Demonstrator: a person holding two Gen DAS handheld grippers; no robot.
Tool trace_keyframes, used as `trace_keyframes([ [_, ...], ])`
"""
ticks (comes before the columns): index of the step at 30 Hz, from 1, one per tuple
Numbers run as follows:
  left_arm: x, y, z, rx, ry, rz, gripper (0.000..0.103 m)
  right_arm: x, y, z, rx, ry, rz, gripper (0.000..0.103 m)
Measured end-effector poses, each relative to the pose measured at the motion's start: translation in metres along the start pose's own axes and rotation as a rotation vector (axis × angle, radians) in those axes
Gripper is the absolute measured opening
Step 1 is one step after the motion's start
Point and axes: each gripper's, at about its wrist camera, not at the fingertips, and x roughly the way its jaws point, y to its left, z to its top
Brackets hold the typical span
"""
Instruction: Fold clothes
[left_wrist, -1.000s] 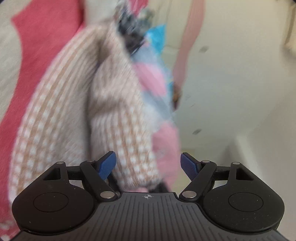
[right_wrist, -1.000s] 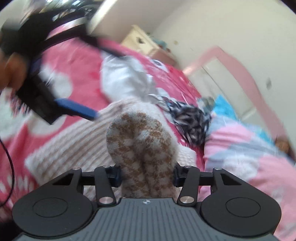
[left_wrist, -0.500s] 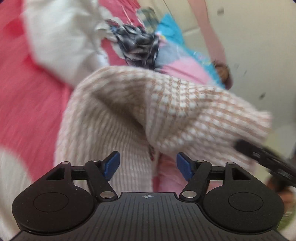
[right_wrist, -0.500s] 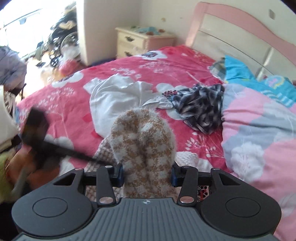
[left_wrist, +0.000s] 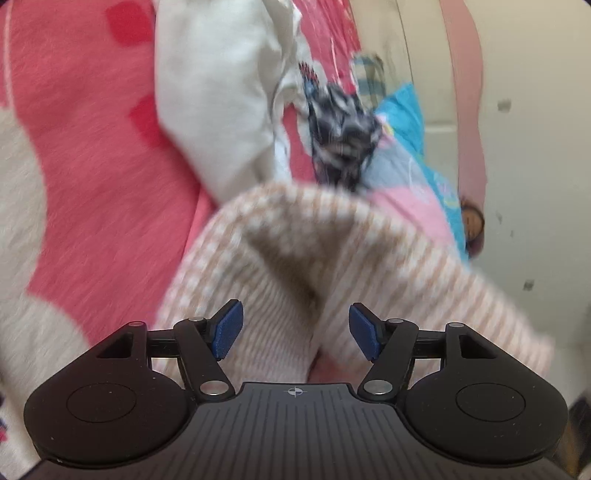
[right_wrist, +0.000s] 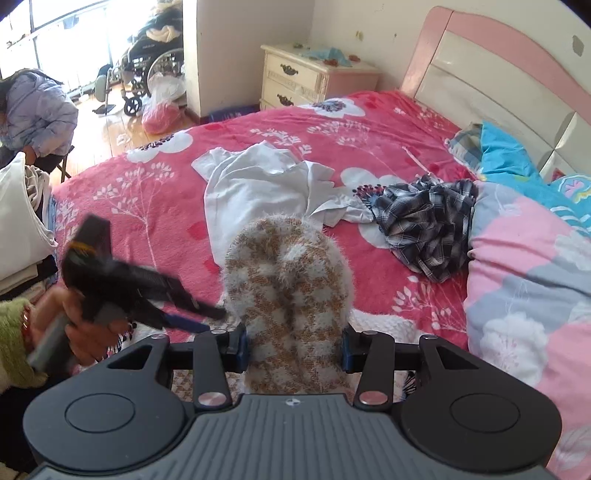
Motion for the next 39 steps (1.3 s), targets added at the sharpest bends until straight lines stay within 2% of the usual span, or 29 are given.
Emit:
trace_keyframes([
  [2, 0.016, -0.004, -0.001, 0.036, 0.035, 0.049, 0.062, -0.002, 0.004, 0.013, -0.013, 0.029, -0.001, 0.047],
  [4, 0.033, -0.007, 0.006, 0.048, 0.011, 0.044, 0.062, -0.004, 0.012, 0.023, -0.042, 0.05, 0.0, 0.047],
  [7, 0.053, 0.0, 0.033, -0.056, -0.047, 0.045, 0.061, -0.001, 0.027, 0.035, -0.077, 0.08, 0.001, 0.047],
  [8, 0.059, 0.005, 0.039, -0.09, -0.039, 0.045, 0.061, 0.001, 0.031, 0.037, -0.084, 0.087, 0.002, 0.047],
  [11, 0.06, 0.011, 0.036, -0.115, -0.036, 0.038, 0.059, 0.008, 0.041, 0.041, -0.097, 0.098, 0.008, 0.047],
  [14, 0.035, 0.022, 0.029, -0.153, -0.044, -0.017, 0.064, 0.012, 0.051, 0.039, -0.092, 0.099, -0.002, 0.047],
  [16, 0.009, 0.033, 0.022, -0.197, -0.06, -0.044, 0.066, 0.015, 0.066, 0.027, -0.116, 0.1, -0.015, 0.047],
  [18, -0.017, 0.044, 0.011, -0.211, -0.073, -0.036, 0.067, 0.017, 0.087, 0.01, -0.161, 0.096, -0.033, 0.047],
  [22, -0.056, 0.068, -0.023, -0.25, -0.061, 0.027, 0.067, 0.034, 0.148, -0.045, -0.386, 0.072, -0.125, 0.047],
  [25, -0.07, 0.084, -0.044, -0.271, -0.05, 0.048, 0.067, 0.053, 0.175, -0.089, -0.452, 0.068, -0.136, 0.047],
  [28, -0.073, 0.091, -0.056, -0.293, -0.055, 0.074, 0.067, 0.073, 0.192, -0.118, -0.506, 0.043, -0.184, 0.047],
  [31, -0.076, 0.081, -0.058, -0.236, -0.069, 0.117, 0.067, 0.087, 0.204, -0.133, -0.52, 0.028, -0.214, 0.05],
  [33, -0.09, 0.071, -0.06, -0.167, -0.083, 0.128, 0.067, 0.094, 0.209, -0.14, -0.518, 0.02, -0.226, 0.054],
  [39, -0.094, 0.016, -0.069, 0.054, -0.126, 0.168, 0.067, 0.096, 0.221, -0.167, -0.609, -0.017, -0.276, 0.06],
])
